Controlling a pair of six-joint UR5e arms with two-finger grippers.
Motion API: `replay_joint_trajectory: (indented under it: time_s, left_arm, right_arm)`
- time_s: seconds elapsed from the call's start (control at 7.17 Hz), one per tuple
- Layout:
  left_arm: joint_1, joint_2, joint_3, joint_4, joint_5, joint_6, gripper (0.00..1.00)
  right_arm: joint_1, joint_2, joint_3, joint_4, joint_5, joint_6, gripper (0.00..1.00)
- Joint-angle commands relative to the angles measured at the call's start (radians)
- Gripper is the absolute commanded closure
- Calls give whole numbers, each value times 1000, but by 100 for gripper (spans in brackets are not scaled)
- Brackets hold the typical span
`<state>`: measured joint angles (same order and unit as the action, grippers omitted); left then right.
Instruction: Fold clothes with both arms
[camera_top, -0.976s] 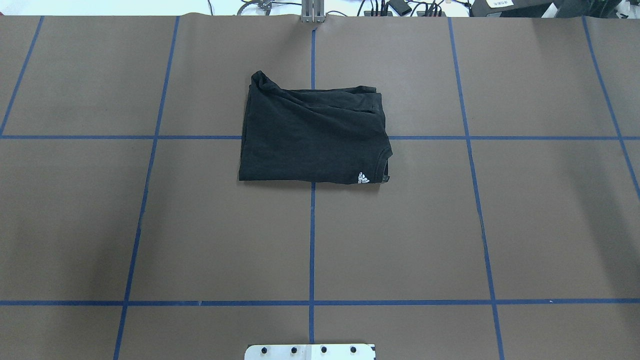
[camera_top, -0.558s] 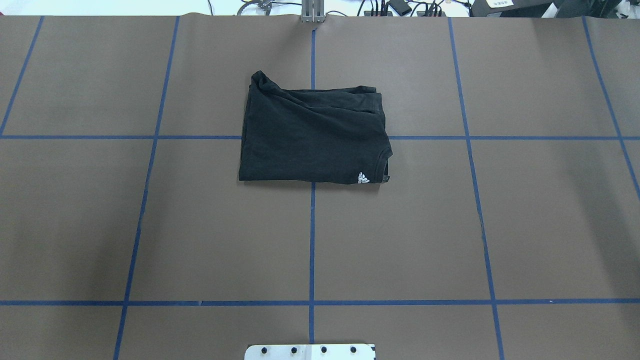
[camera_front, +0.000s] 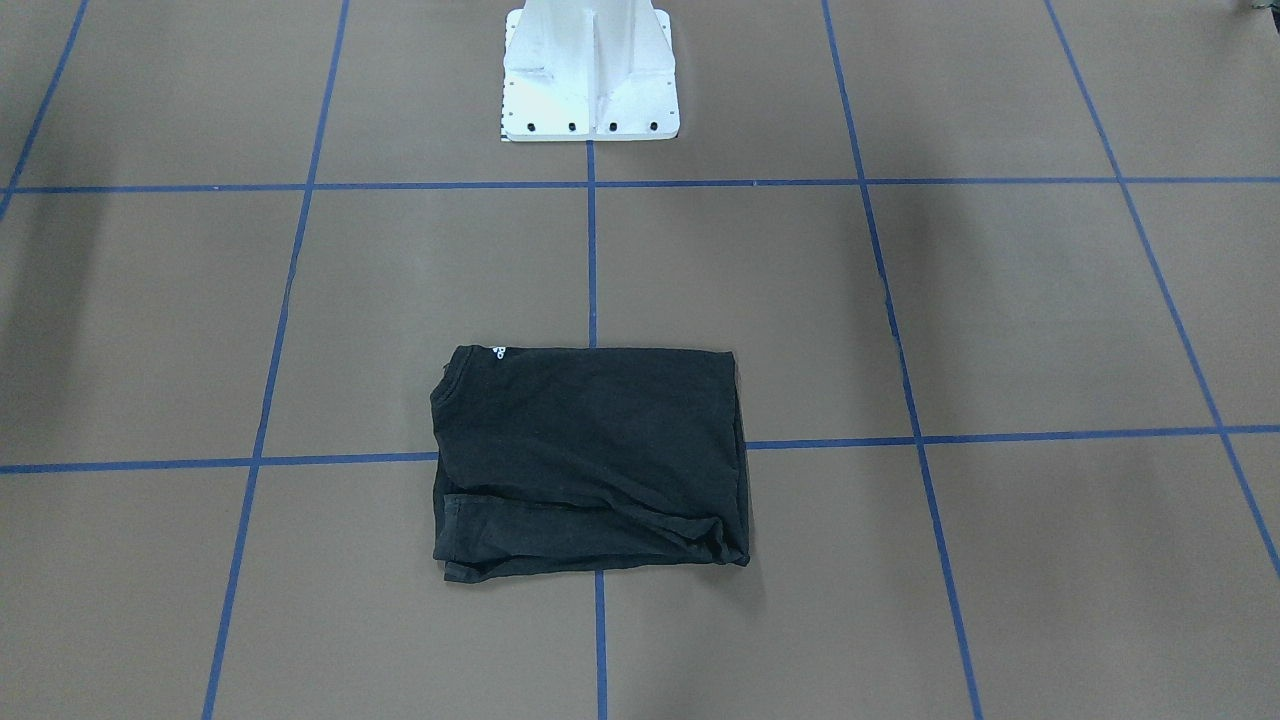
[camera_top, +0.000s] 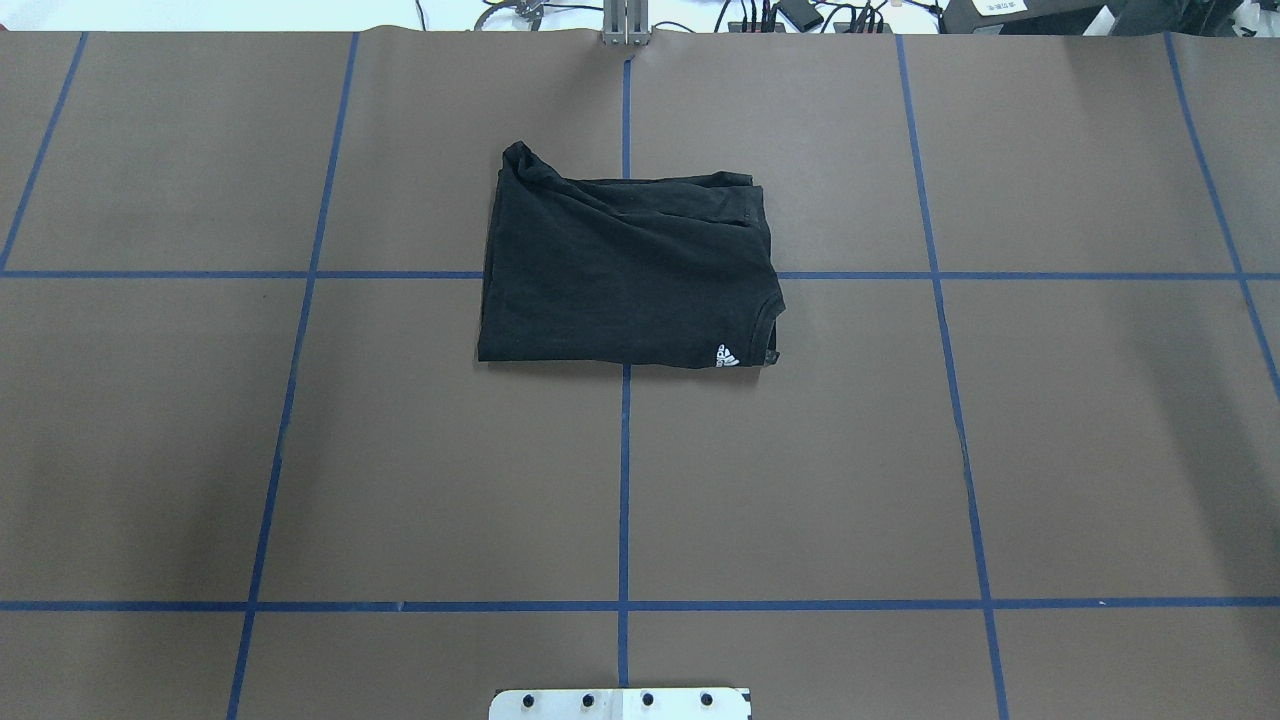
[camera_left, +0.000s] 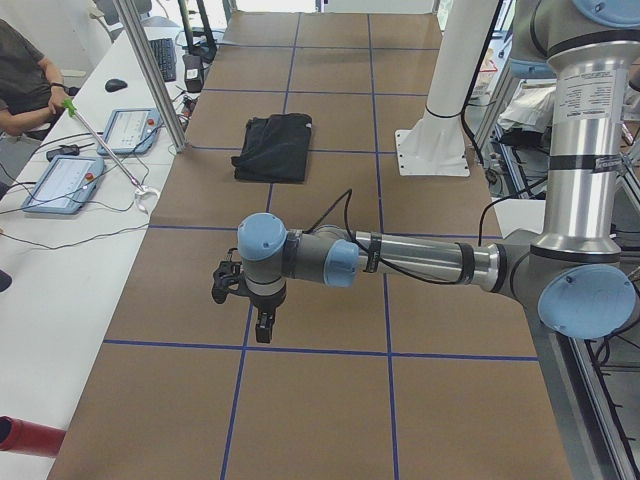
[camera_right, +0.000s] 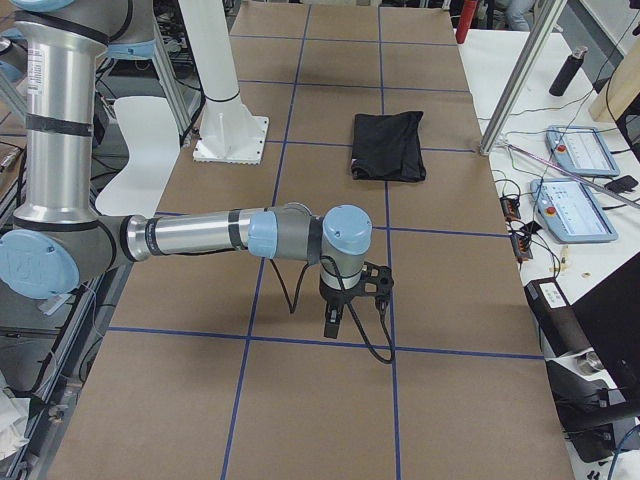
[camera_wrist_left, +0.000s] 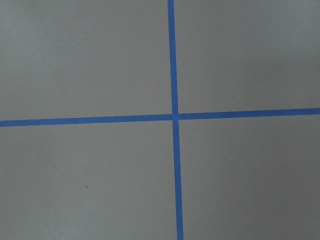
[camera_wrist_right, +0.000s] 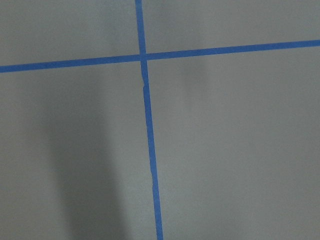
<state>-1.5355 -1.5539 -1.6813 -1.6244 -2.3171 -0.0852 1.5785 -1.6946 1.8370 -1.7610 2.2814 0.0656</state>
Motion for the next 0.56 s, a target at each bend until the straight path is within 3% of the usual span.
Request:
replay_joint_trajectory:
  time_s: [0.0,0.42]
  left_arm:
    - [0,0,-2,0,1,4,0]
    - [0,3,-3,0,2,5,0]
  right_arm:
    - [0,4,-1,0,1,-1,0]
    - [0,15,-1,-2,9,-1,0]
